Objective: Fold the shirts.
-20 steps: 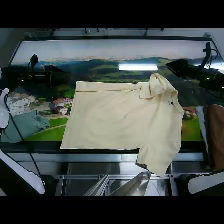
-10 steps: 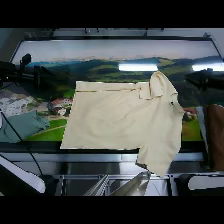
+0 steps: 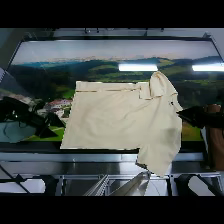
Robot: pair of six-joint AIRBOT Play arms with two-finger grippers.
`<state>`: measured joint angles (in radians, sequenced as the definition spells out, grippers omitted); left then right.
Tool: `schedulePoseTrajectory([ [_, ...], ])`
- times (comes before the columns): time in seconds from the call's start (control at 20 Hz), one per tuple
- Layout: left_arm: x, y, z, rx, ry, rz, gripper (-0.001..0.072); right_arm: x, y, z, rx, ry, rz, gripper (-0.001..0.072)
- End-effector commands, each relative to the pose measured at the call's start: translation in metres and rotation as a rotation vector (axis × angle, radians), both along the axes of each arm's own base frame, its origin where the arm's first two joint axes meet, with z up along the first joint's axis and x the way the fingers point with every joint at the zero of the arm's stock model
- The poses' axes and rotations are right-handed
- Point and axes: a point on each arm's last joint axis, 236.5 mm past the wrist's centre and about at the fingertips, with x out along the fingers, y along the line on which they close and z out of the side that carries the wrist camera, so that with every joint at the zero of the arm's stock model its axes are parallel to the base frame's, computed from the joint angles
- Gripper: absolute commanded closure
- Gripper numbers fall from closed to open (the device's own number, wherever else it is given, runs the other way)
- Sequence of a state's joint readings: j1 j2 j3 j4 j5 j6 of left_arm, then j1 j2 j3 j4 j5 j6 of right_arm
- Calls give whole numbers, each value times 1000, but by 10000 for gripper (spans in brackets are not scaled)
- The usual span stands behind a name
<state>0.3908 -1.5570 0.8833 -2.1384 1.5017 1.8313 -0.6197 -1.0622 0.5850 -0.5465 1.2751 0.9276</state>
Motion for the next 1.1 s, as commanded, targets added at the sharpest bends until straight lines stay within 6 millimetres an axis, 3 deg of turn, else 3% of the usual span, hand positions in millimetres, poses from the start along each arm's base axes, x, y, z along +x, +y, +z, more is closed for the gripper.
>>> schedulePoseTrajectory([
  [0.0,-40,-3,-28,86,38,28,19,-12,11,11,-17,-51,-6,403],
  [0.15,-54,-8,-39,91,64,46,22,-14,21,36,1,-122,9,403],
  [0.2,-54,-11,-40,89,61,47,102,-15,23,43,-1,-142,13,403],
  [0.35,-43,-27,-38,66,1,-9,139,-18,26,56,-13,-168,1,403],
  [0.4,-35,-37,-33,37,-39,-29,280,-20,27,57,-8,-157,-7,402],
  [0.45,-28,-47,-28,7,-77,-54,538,-23,25,54,-9,-122,-20,357],
  [0.5,-26,-52,-23,-5,-98,-97,678,-29,21,44,-23,-61,-36,242],
  [0.6,-24,-49,-19,9,-107,-151,679,-52,-3,7,-120,132,-88,229],
  [0.7,-17,-42,-15,21,-122,-155,680,-88,-41,-27,-250,349,-170,229],
  [0.8,-8,-35,-13,28,-141,-129,679,-114,-69,-45,-323,494,-263,229],
  [0.9,-3,-28,-11,33,-151,-104,679,-120,-75,-57,-322,539,-293,231],
  [1.05,0,-21,-12,39,-155,-76,679,-128,-64,-85,-259,611,-271,231],
])
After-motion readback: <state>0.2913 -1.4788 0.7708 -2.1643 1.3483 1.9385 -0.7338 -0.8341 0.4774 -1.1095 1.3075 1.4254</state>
